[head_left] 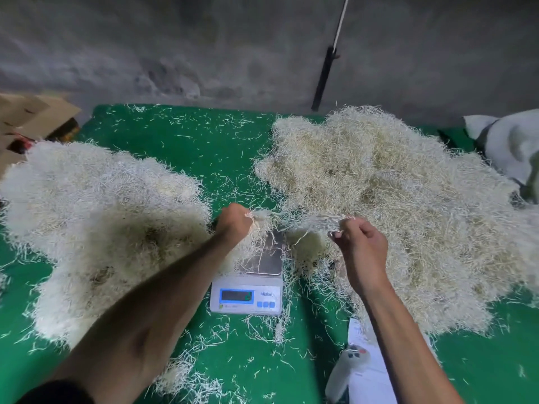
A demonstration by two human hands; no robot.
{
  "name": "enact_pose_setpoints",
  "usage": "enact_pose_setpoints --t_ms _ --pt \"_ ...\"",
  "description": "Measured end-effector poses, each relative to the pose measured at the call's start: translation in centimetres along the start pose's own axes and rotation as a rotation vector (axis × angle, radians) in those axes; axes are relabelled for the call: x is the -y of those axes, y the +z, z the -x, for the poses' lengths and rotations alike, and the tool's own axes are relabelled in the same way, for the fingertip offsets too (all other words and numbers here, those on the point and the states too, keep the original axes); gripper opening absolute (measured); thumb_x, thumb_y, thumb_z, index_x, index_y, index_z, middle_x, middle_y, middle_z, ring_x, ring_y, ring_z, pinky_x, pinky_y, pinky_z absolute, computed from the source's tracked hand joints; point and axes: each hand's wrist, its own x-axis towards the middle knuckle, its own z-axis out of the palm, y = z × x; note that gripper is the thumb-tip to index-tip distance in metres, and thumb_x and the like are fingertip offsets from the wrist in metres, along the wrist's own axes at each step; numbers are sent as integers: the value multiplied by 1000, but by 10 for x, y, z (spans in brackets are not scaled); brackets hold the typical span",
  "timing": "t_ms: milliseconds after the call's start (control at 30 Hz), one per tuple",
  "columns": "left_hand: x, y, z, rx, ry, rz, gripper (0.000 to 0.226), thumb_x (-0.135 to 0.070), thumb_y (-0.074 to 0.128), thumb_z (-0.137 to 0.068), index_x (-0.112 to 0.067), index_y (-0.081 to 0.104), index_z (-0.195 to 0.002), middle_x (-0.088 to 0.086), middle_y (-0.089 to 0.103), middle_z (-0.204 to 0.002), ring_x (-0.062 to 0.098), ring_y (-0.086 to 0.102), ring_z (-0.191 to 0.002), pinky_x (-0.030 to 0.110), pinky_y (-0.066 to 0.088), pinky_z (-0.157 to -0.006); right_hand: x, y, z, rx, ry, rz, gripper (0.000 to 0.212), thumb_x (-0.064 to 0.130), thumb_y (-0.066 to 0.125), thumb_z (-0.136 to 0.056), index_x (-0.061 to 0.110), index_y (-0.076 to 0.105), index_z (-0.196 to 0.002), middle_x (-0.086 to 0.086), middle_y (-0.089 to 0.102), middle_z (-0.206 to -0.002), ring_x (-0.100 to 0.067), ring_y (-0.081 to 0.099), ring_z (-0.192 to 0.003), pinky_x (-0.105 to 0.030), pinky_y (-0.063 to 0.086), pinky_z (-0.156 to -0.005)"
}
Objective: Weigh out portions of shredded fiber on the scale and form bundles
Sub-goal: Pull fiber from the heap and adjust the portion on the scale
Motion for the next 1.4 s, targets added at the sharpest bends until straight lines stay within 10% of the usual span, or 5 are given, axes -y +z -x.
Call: enact_pose_setpoints --t_ms 233,400,633,900,1400 --pt "14 1 4 0 89 52 35 2 65 -90 5 63 -125 24 71 -104 12 49 -48 18 33 -36 7 -55 -41 -284 -75 -204 16 18 68 -97 15 77 -84 1 68 -91 -10 67 -88 -26 59 -90" --pt "6 5 9 97 243 -8 45 0 70 -89 9 57 -131 29 61 -131 32 71 -84 21 52 -65 -22 -61 -46 -58 83 748 59 36 59 -103 8 43 -152 -15 49 -153 -34 55 -134 -55 44 -113" --pt "-1 3 26 95 473 -45 34 -2 74 -87 8 66 -119 22 64 -129 31 60 -124 41 50 -107 -59 8 -12 325 -59 710 46 41 64 -99 21 55 -139 5 66 -120 2 70 -74 -11 54 -62" --pt "8 5 44 121 544 -102 30 -22 72 -92 -1 72 -114 15 71 -119 23 64 -113 41 50 -104 -76 80 -12 318 -195 957 31 33 55 -106 14 63 -83 -1 61 -77 -9 58 -61 -15 45 -54" --pt "-7 2 35 136 289 -50 17 -8 57 -99 -15 73 -96 3 72 -90 24 69 -69 42 60 -61 -21 87 17 239 -605 877 36 21 48 -110 0 71 -92 4 51 -86 -2 52 -69 -16 47 -60"
